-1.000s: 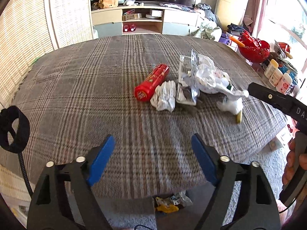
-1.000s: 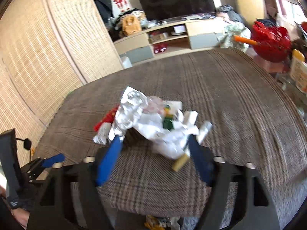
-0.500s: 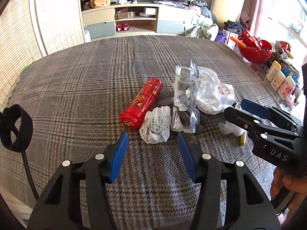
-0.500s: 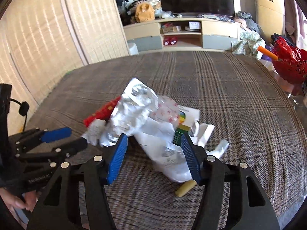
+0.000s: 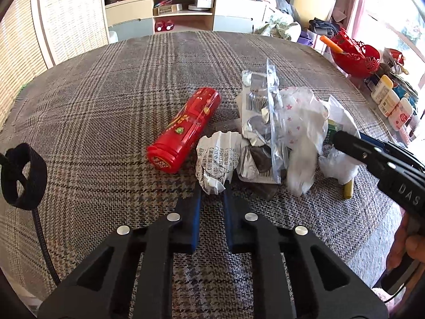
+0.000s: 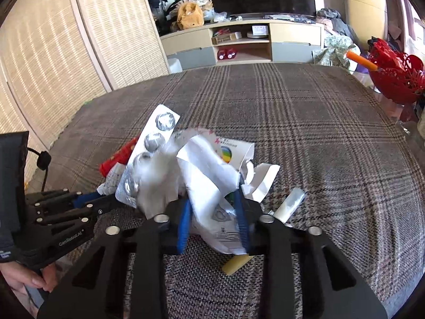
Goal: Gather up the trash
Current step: 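Grasp crumpled printed paper with the left gripper while the right grasps white paper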
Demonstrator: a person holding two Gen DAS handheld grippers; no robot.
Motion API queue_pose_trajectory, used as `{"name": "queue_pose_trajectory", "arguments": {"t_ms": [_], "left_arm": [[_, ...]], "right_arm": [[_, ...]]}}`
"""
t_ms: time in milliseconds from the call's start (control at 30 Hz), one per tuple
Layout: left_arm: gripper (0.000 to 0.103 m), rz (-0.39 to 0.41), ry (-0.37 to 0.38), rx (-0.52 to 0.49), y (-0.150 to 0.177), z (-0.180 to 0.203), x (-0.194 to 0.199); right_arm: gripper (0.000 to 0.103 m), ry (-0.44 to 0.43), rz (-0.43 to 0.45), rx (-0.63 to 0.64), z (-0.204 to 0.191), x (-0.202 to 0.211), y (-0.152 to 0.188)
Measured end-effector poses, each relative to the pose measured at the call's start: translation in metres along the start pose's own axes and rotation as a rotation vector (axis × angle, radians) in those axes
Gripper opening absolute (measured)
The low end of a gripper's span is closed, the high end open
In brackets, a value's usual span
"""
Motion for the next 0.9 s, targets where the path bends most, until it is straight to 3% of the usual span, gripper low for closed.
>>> {"name": "queue_pose_trajectory", "arguments": {"t_ms": [200,500,900], "left_arm": [[0.008,0.031,-0.005,0.003,-0.001,-0.002,0.015],[0.008,0.086,-0.025,0.020,0.005,-0.012,0.065],[0.008,0.115,-0.032,0.016,0.063,-0.008,0.142]], "right_arm": [[0.021,-0.008,0.034,0.011,-0.004,0.014,-0.005],[0.021,-0.041,0.088,0.036,-0.032,0.050,-0.011],[0.021,-0.042,0.081,0.030,-0.061,0.107,0.039]]}}
Point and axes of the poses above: each gripper's, at about its wrist camera, not at the fingertips, and x roughly against the way its jaws point, z to its right, y to its underside, the point moved 6 cm from there along -x, roughly the way its jaws point, and after that the axes turned 14 degrees about -y, right-handed, at the moved point
